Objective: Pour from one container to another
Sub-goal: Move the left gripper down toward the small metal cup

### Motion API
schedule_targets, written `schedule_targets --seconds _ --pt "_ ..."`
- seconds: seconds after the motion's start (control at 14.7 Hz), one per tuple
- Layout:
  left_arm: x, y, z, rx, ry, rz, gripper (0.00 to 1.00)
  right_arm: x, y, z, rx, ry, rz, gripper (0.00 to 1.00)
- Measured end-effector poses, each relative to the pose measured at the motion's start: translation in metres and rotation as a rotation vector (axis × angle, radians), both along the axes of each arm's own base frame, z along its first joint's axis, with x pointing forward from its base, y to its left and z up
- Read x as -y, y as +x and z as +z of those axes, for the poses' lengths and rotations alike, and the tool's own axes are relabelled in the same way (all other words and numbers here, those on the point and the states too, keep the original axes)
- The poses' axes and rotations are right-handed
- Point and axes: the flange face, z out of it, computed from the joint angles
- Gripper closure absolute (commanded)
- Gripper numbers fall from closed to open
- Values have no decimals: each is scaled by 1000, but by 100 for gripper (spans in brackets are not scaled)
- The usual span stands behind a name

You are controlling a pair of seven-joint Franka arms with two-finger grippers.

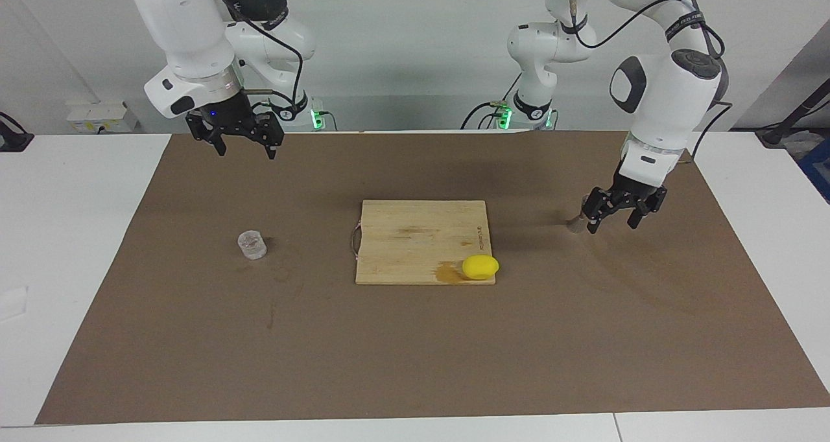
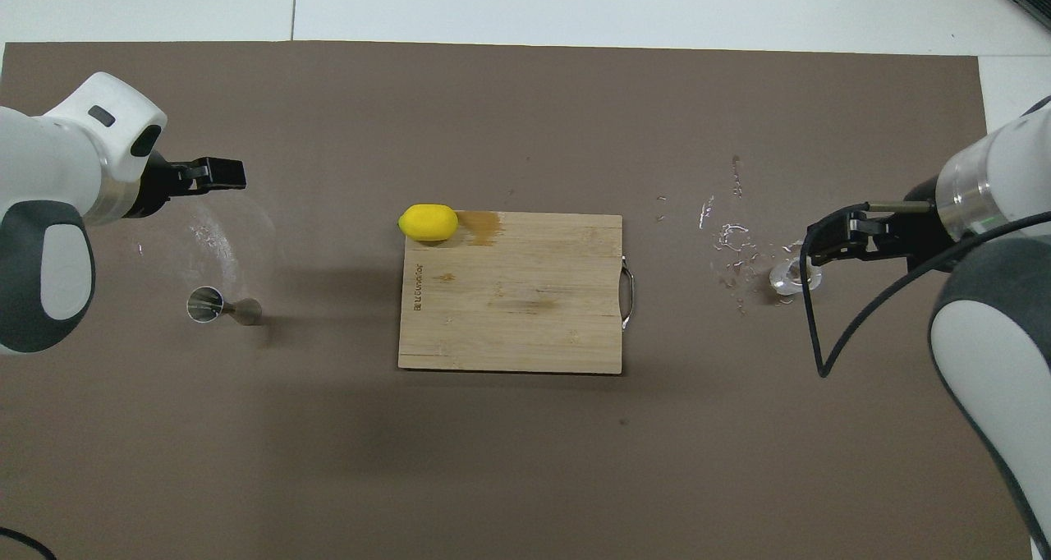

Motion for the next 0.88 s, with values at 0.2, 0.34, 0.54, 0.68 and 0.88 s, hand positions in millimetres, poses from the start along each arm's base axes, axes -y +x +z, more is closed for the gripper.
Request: schedule_targets --seconds 0.2,0.34,0.54,0.68,0.88 --pt "22 -16 -11 -123 14 -44 0 0 0 0 0 0 0 0" --pt "32 -26 -12 -183 23 -65 0 0 0 0 0 0 0 0" --pt "48 -37 -8 -235 33 -96 0 0 0 0 0 0 0 0" --pt "43 -36 -1 -242 23 -95 0 0 0 0 0 0 0 0" --pt "10 -29 2 -220 -104 -225 0 0 0 0 0 0 0 0"
